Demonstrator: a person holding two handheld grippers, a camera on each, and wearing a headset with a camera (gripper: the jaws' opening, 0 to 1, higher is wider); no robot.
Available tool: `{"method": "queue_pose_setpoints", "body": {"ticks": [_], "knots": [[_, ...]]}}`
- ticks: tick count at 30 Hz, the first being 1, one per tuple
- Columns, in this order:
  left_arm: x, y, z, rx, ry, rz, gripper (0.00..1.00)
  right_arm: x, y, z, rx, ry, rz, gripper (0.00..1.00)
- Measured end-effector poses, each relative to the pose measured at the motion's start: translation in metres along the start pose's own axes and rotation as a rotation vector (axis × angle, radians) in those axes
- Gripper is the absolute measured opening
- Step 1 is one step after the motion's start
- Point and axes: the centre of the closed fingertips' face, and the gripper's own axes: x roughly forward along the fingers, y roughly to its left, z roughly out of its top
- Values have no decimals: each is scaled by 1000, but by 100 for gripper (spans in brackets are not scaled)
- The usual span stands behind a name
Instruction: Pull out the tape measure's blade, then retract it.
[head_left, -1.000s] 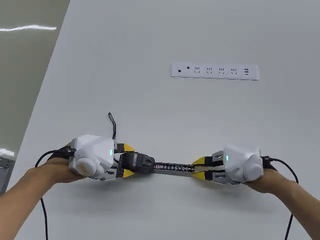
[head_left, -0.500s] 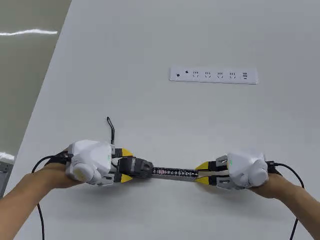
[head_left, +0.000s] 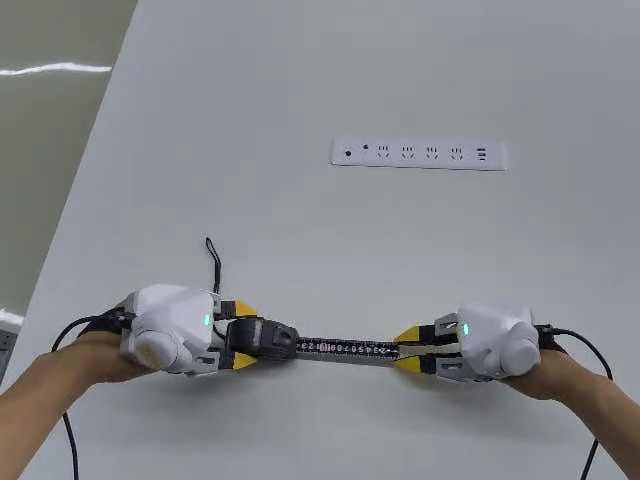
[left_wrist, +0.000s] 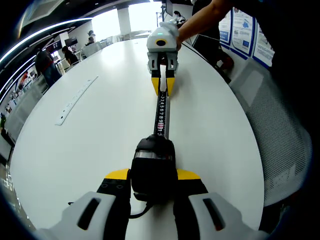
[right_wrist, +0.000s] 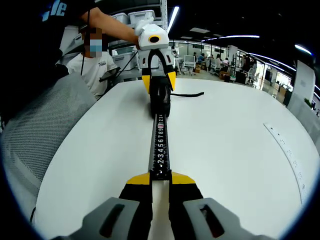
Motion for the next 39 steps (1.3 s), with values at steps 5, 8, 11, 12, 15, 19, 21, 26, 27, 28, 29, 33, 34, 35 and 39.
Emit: {"method": "queue_pose_setpoints", "body": {"ticks": [5,8,11,12,15,19,21,26,27,28,29,33,34,35,39], "knots": [[0,0,0,-2,2,1,28,-3,-1,-3,-1,2,-1,8],[0,0,0,-1,2,2,28,-5,-1,-5,3,3,-1,8],[1,0,1,-3,3,2,28,-8,0,-8,6,4,-3,8],[1,0,1,-2,3,2,28,-9,0,-9,6,5,-4,8],[1,0,1,-4,5,3,28,-11,-1,-11,12,5,-8,8],[1,0,1,-2,7,4,28,-13,-2,-13,4,12,-12,8],[1,0,1,-3,8,4,28,-14,-2,-14,5,11,-12,8],[1,0,2,0,10,7,28,-17,-2,-15,5,10,-13,8],[1,0,2,0,10,7,28,-17,-2,-15,6,10,-12,8],[1,0,2,0,11,6,28,-17,-2,-16,6,9,-13,8],[2,0,2,-1,12,5,28,-18,-2,-16,6,9,-14,8],[2,0,2,-1,13,4,28,-21,-2,-18,13,6,-15,8],[2,0,2,0,13,3,28,-22,-1,-19,14,6,-16,8],[2,0,2,-1,13,3,28,-23,-1,-20,17,6,-16,8],[2,0,2,0,16,2,28,-26,0,-22,22,6,-16,8]]}}
